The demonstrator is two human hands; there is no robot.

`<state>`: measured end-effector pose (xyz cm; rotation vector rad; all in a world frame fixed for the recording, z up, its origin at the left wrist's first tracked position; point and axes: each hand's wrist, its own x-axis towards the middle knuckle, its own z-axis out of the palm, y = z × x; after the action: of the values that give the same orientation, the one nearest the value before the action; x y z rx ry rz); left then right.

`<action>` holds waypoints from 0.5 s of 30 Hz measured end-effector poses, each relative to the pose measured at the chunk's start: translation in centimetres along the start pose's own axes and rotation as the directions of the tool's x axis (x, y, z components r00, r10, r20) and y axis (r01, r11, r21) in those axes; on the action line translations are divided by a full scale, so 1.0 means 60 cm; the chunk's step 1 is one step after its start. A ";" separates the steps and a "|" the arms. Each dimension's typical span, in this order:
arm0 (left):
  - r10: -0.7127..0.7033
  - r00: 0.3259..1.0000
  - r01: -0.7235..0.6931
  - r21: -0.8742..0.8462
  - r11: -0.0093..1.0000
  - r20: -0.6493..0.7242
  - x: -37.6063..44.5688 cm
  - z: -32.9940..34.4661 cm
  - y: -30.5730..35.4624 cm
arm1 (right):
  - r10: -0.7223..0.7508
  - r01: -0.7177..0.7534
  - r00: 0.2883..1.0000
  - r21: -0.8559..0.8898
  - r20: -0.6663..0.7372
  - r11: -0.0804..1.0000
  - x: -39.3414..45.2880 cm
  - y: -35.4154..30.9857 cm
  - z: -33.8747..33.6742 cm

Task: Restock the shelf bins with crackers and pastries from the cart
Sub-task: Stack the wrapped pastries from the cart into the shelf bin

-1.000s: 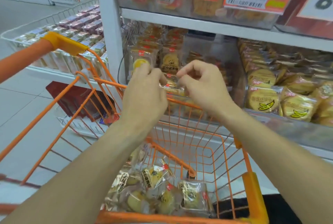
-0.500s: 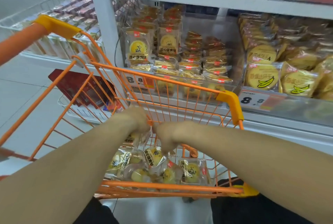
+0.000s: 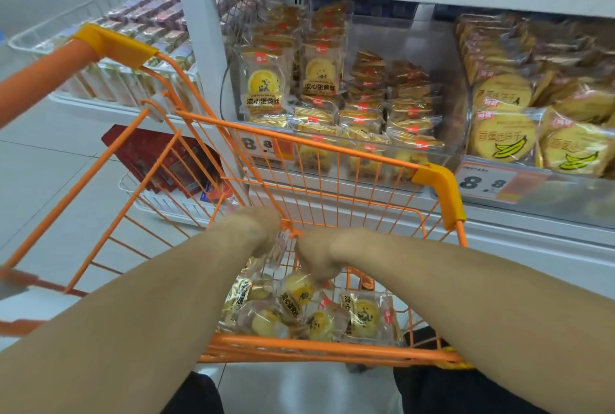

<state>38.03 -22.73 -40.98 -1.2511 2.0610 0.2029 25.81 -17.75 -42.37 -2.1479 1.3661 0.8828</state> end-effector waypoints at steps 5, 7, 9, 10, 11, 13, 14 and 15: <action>0.123 0.991 -0.130 -0.193 0.973 -0.048 -0.020 -0.030 -0.016 | -0.021 0.027 0.997 0.079 -0.075 0.996 -0.037 -0.006 -0.040; 0.109 0.984 -0.151 -0.342 0.927 -0.139 -0.035 -0.044 -0.035 | 0.003 0.015 0.988 0.120 -0.154 0.993 -0.061 0.006 -0.058; 0.117 0.963 -0.215 -0.432 0.876 -0.242 -0.059 -0.062 -0.049 | -0.003 0.041 0.972 0.160 -0.234 0.986 -0.098 0.023 -0.068; 0.118 0.952 -0.242 -0.463 0.853 -0.281 -0.070 -0.070 -0.054 | -0.018 0.065 0.964 0.168 -0.264 0.984 -0.120 0.033 -0.073; 0.124 0.940 -0.274 -0.482 0.832 -0.319 -0.081 -0.077 -0.058 | -0.021 0.079 0.960 0.198 -0.279 0.977 -0.140 0.048 -0.078; 0.130 0.922 -0.312 -0.504 0.805 -0.364 -0.099 -0.088 -0.055 | -0.023 0.125 0.941 0.285 -0.338 0.950 -0.181 0.077 -0.087; 0.134 0.914 -0.331 -0.514 0.791 -0.383 -0.108 -0.091 -0.051 | -0.009 0.147 0.923 0.332 -0.384 0.932 -0.199 0.090 -0.092; 0.141 0.901 -0.357 -0.517 0.778 -0.410 -0.115 -0.094 -0.047 | 0.001 0.181 0.902 0.383 -0.431 0.906 -0.214 0.102 -0.096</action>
<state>39.55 -21.88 -31.81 -1.4275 2.5985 0.8572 17.90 -16.07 -29.33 -2.1016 1.4699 0.0573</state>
